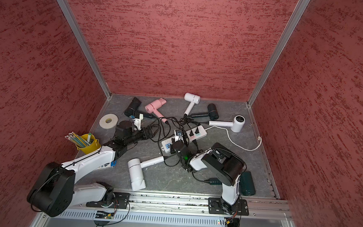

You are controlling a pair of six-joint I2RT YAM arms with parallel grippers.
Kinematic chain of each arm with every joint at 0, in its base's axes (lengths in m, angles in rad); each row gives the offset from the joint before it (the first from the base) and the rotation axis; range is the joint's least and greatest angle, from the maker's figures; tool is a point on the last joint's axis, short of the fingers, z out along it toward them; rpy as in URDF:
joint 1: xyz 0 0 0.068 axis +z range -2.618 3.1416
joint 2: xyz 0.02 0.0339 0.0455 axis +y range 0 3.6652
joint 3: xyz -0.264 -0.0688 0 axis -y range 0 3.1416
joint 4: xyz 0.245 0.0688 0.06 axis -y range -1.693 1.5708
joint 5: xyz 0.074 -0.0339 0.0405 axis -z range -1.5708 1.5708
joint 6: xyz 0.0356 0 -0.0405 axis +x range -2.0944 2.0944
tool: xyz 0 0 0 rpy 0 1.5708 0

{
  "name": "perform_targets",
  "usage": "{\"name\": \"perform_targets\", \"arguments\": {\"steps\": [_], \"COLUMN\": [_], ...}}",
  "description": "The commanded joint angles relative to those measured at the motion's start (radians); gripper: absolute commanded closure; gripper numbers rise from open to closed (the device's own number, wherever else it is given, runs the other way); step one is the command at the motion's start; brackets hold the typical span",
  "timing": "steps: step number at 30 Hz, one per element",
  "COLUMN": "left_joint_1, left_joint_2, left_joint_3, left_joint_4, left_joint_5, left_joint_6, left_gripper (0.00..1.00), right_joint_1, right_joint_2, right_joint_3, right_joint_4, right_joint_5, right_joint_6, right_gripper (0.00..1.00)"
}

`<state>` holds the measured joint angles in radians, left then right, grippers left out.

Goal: Charge the blow dryers
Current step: Insert the plug into the socket.

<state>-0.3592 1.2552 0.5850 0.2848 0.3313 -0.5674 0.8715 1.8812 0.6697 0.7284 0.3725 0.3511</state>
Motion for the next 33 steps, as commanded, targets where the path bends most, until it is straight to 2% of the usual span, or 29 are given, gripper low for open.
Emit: {"name": "perform_targets", "arguments": {"steps": [1, 10, 16, 21, 28, 33], "left_joint_1": [-0.006, -0.006, -0.006, -0.007, -0.009, -0.011], "left_joint_2": [-0.013, -0.052, -0.076, -0.071, -0.066, -0.054], "left_joint_3": [-0.007, -0.016, -0.022, -0.028, -0.034, -0.035], "left_joint_4": [-0.003, -0.016, -0.022, -0.009, -0.003, 0.007], "left_joint_5": [-0.012, -0.028, -0.035, -0.037, -0.049, -0.05], "left_joint_6": [0.019, 0.02, 0.024, 0.019, 0.025, 0.026], "left_gripper": [0.0, 0.0, 0.0, 0.0, 0.0, 0.0], "right_joint_1": [0.018, 0.001, -0.002, -0.006, -0.007, -0.007], "right_joint_2": [0.126, 0.171, 0.126, 0.06, -0.008, -0.1], "right_joint_3": [-0.038, 0.204, 0.257, 0.31, 0.362, 0.317], "right_joint_4": [-0.39, -0.474, -0.52, -0.565, -0.622, -0.586], "right_joint_5": [-0.106, -0.061, -0.041, -0.096, -0.117, -0.206], "right_joint_6": [0.033, 0.081, 0.086, 0.071, 0.066, 0.065], "right_gripper": [1.0, 1.0, 1.0, 0.73, 0.6, 0.5]}}
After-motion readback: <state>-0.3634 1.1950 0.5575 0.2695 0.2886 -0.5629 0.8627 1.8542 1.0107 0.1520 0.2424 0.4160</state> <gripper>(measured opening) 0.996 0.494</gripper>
